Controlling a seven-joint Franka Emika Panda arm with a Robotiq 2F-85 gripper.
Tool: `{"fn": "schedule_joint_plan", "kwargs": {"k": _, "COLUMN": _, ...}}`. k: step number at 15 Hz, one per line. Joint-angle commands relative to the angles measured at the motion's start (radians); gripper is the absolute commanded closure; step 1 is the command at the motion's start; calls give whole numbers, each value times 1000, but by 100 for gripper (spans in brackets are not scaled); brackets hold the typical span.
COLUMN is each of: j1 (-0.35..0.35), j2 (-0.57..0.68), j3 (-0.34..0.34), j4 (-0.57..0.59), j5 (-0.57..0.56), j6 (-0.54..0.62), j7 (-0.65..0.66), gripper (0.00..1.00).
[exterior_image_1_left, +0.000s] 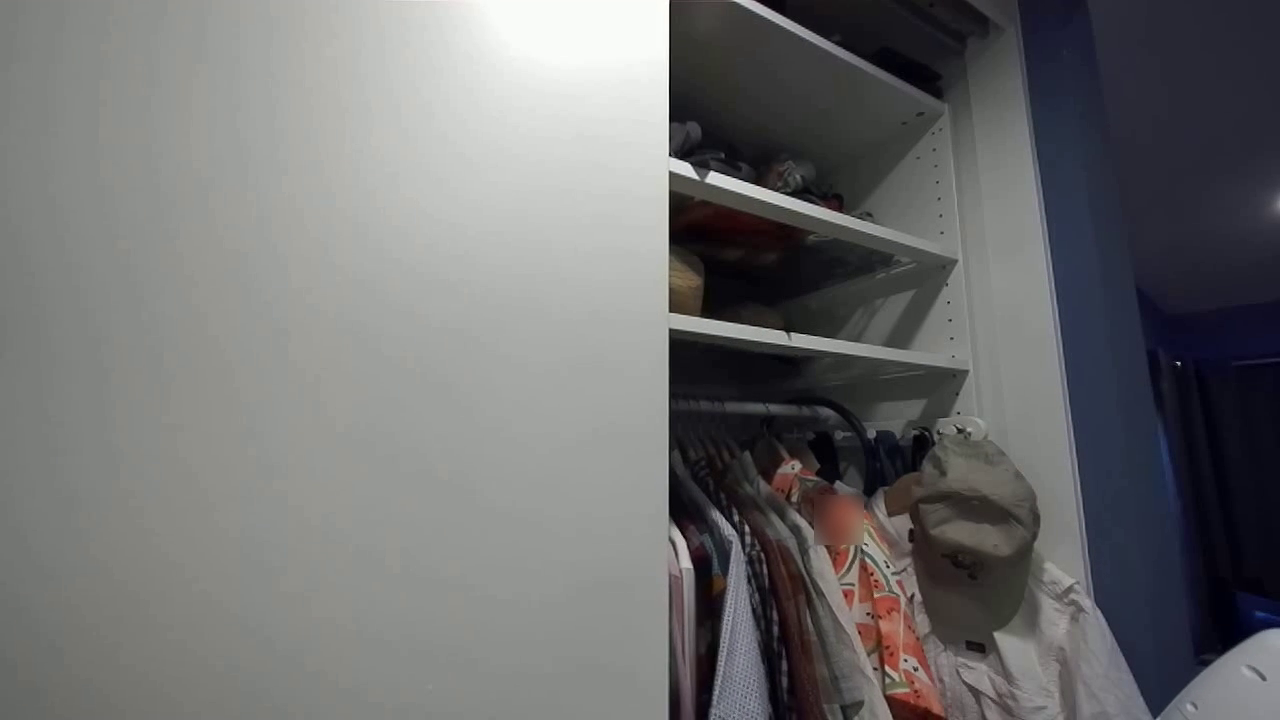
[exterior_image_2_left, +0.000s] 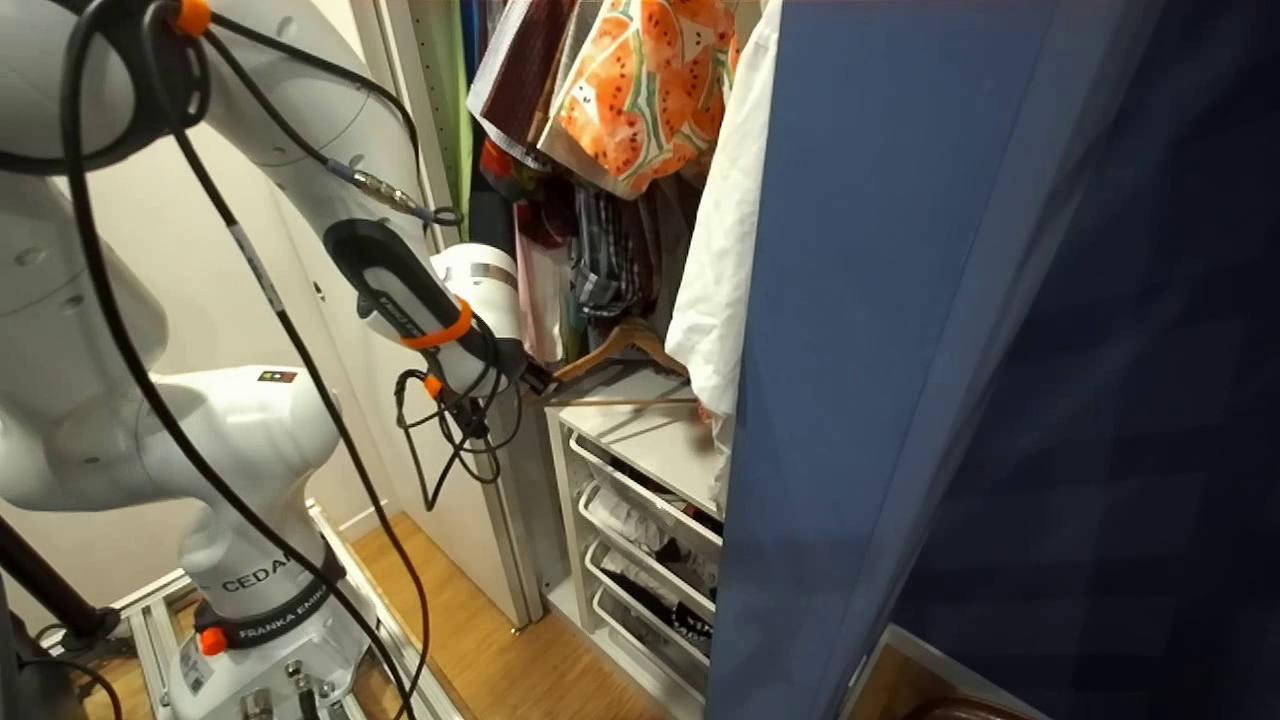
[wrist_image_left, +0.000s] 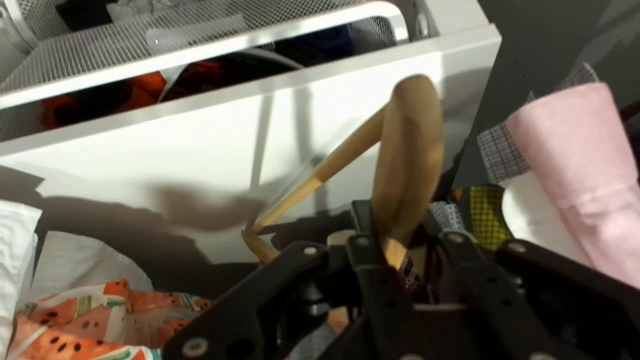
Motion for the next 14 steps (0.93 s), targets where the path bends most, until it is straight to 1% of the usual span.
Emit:
{"fn": "schedule_joint_plan", "kwargs": {"k": 1, "j1": 132, "j2": 0, "j3": -157, "j4": 0, "j5": 0, "j6": 18, "j7": -14, "gripper": 95}}
{"fn": "schedule_joint_plan", "kwargs": {"k": 2, "j1": 178, "j2": -13, "j3": -212, "j4": 0, "j5": 0, "j6": 7, "j7": 10, "gripper": 95}}
{"fn": "schedule_joint_plan", "kwargs": {"k": 3, "j1": 217, "j2": 1, "j3": -262, "j4": 1, "j5": 0, "j6": 1, "j7": 33, "gripper": 95}}
{"fn": "schedule_joint_plan", "kwargs": {"k": 6, "j1": 331, "j2": 109, "j3": -430, "j4": 2, "j5": 0, "j6": 20, "j7": 109, "gripper": 95}}
{"fn": "schedule_joint_plan", "kwargs": {"k": 8, "j1": 408, "j2": 122, "j3": -549, "j4": 0, "j5": 8, "j6": 29, "j7": 115, "gripper": 95}}
{"fn": "schedule_joint_plan", "kwargs": {"k": 10, "j1": 483, "j2": 117, "j3": -653, "j4": -1, "j5": 12, "j6": 18, "j7": 99, "gripper": 95}}
{"fn": "schedule_joint_plan", "kwargs": {"k": 12, "j1": 536, "j2": 72, "j3": -733, "j4": -1, "j5": 1, "j6": -16, "j7": 67, "gripper": 95}}
{"fn": "schedule_joint_plan", "kwargs": {"k": 14, "j1": 564, "j2": 2, "j3": -772, "j4": -1, "j5": 1, "j6": -89, "j7": 13, "gripper": 95}}
